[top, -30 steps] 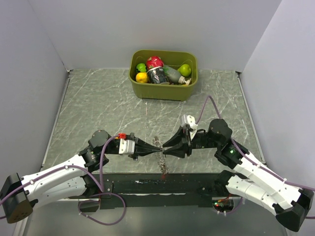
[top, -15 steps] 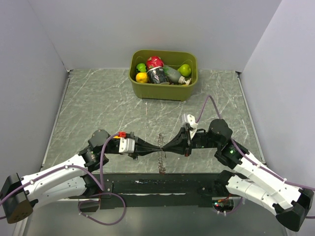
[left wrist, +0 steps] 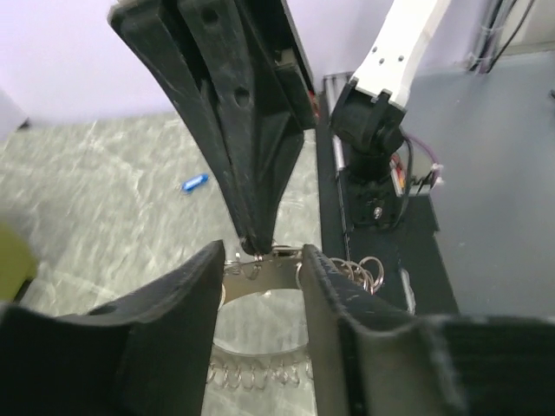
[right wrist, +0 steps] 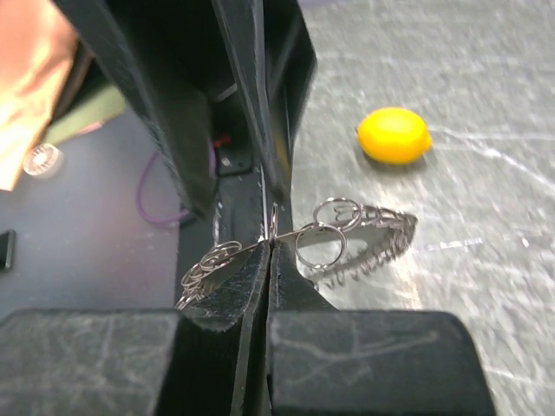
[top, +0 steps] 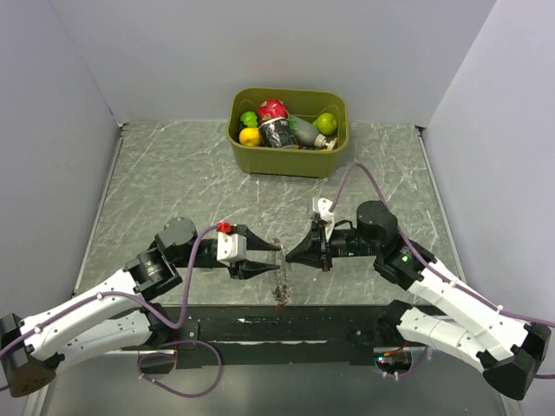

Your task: Put the keys on the keyring

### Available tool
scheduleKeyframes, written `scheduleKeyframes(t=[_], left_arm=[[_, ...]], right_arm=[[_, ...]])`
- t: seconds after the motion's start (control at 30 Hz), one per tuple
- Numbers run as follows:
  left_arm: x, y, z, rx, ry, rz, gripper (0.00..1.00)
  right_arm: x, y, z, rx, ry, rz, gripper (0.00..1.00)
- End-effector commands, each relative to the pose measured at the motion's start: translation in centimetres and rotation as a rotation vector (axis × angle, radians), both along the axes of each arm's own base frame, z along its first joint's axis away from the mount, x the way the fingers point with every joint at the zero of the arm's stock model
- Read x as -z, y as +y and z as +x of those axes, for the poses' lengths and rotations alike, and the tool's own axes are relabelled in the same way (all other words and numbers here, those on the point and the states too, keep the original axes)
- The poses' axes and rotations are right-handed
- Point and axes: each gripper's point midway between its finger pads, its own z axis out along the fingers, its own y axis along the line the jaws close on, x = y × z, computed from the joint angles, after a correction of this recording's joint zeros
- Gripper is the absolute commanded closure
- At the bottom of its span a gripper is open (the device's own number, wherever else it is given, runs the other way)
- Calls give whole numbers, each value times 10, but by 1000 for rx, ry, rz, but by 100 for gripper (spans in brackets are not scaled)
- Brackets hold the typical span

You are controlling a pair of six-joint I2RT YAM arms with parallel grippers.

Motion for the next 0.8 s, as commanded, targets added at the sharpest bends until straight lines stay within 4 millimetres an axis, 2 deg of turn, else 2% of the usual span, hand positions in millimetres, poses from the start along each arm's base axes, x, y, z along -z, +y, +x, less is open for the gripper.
scheduleKeyframes(t=[0.0, 0.03, 0.13, 0.37, 0.7, 0.77], left_arm=[[5, 7, 12, -78, 31, 136, 52], [16, 9, 13, -90, 63, 193, 52], [26, 9, 17, -94, 79, 281, 52], [33, 4, 28, -82, 56, 404, 53], [40, -16, 37, -32, 37, 430, 56], [42, -18, 39, -27, 30, 437, 60]], right_arm=[[-14, 0, 12, 28, -76, -28, 100], [-9, 0, 15, 35, -75, -51, 100], [0, 0, 22, 50, -70, -105, 100], [18, 0, 29, 62, -52, -180, 100], [20, 7, 24, 21, -37, -154, 100], [19, 6, 24, 21, -39, -148, 100]])
